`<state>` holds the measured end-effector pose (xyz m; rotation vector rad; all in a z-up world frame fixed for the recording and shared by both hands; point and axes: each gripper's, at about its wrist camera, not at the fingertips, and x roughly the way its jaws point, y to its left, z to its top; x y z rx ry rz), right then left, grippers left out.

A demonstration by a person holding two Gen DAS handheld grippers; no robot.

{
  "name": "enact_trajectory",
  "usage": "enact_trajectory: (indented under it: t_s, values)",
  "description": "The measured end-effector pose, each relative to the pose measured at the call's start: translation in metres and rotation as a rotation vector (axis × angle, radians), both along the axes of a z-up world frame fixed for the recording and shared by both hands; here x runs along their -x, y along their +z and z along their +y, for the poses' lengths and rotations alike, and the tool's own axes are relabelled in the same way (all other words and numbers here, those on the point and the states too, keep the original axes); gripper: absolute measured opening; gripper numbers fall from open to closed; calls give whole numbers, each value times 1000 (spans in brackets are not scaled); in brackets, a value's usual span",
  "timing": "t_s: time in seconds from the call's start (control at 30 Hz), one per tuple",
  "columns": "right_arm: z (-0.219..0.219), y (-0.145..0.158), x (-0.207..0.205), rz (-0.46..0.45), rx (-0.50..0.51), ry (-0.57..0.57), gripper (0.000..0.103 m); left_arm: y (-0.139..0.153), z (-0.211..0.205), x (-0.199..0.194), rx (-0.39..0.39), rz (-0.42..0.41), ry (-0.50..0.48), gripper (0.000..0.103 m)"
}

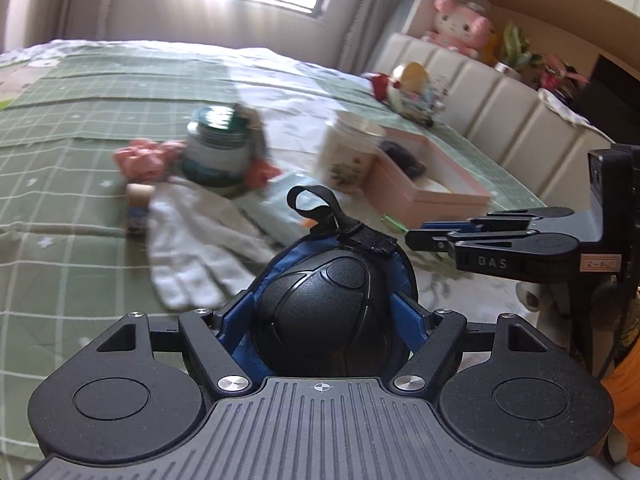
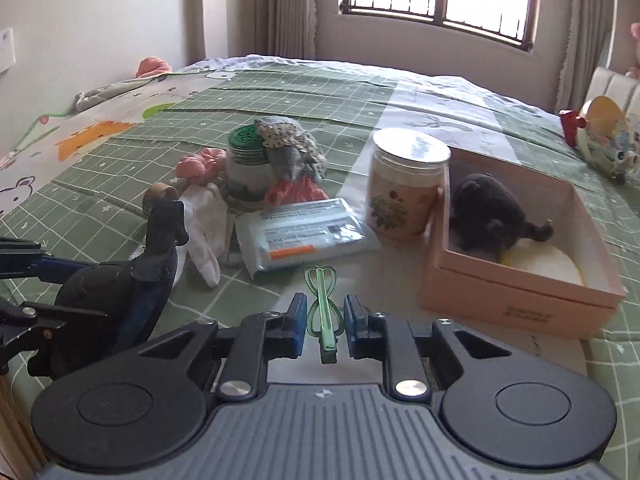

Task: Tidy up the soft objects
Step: 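Grasp the green hair clip with the right tool, then lower the cap into the pink box and open the left tool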

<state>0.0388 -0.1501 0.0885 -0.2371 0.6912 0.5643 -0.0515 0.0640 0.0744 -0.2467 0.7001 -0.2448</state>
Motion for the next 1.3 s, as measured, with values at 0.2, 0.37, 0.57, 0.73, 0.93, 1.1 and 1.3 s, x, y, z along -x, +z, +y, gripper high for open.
enact_trajectory:
  t_s: [0.2, 0.37, 0.57, 0.73, 0.93, 1.1, 1.3]
  values:
    - [-80, 7, 24, -28, -21, -168, 19, 9, -63, -13, -51, -15, -140, 80]
    - [-130, 14, 39, -65, -59, -251, 19, 21, -118, -26, -99, -43, -242, 80]
    - [-161, 13, 48, -105, -92, -283, 19, 38, -161, -64, -131, -79, -302, 80]
    - [-176, 12, 45, -111, -165, -311, 19, 81, -176, -141, -110, -232, -191, 80]
    - [-177, 6, 39, -148, -176, -309, 19, 79, -204, -233, -124, -315, -114, 77]
    - [-179, -10, 30, -119, -165, -322, 19, 30, -225, -273, -209, -125, -173, 56]
    - [-177, -22, 27, -76, -178, -307, 19, -21, -223, -287, -286, 126, -224, 47]
